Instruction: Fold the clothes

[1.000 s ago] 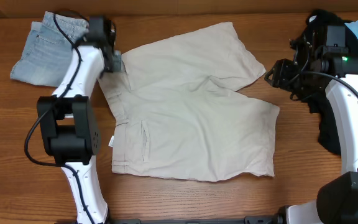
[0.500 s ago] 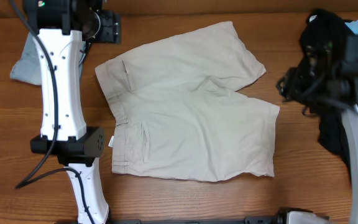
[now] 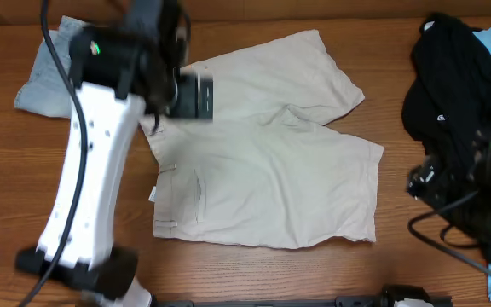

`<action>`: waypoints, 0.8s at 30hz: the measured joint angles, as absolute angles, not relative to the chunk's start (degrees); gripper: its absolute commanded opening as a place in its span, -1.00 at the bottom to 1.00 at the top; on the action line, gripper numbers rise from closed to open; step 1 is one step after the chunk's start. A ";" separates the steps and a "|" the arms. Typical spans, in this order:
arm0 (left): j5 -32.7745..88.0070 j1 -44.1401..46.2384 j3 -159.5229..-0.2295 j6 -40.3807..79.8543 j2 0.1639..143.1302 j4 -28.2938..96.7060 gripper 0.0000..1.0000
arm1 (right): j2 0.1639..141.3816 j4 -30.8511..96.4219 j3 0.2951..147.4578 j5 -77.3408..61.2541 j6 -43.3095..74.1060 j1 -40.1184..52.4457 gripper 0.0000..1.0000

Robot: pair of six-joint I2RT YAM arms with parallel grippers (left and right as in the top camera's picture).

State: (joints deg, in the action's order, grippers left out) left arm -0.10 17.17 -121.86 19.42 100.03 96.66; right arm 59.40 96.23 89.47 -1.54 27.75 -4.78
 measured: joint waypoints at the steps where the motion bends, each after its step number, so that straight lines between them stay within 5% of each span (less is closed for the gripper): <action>1: -1.04 17.54 -117.25 21.61 97.32 96.57 0.93 | 58.87 96.88 89.47 -0.67 29.28 -4.78 1.00; 7: -6.94 17.61 -87.44 40.45 82.04 94.48 0.64 | 58.17 96.68 88.97 0.97 33.32 -4.78 1.00; 11: -7.77 17.61 -70.08 52.29 72.71 85.56 0.67 | 58.17 94.43 84.27 0.67 34.28 -4.78 1.00; 13: -7.77 17.61 -64.53 55.81 69.43 81.25 0.52 | 58.17 92.79 80.77 -0.01 34.50 -4.78 1.00; 24: -4.12 17.61 -42.39 67.59 67.99 58.41 0.43 | 58.78 81.82 62.59 -4.56 35.33 -4.78 0.90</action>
State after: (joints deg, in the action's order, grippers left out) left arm -4.12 17.61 -42.39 67.59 67.99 58.41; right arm 58.78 81.82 62.59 -4.56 35.33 -4.78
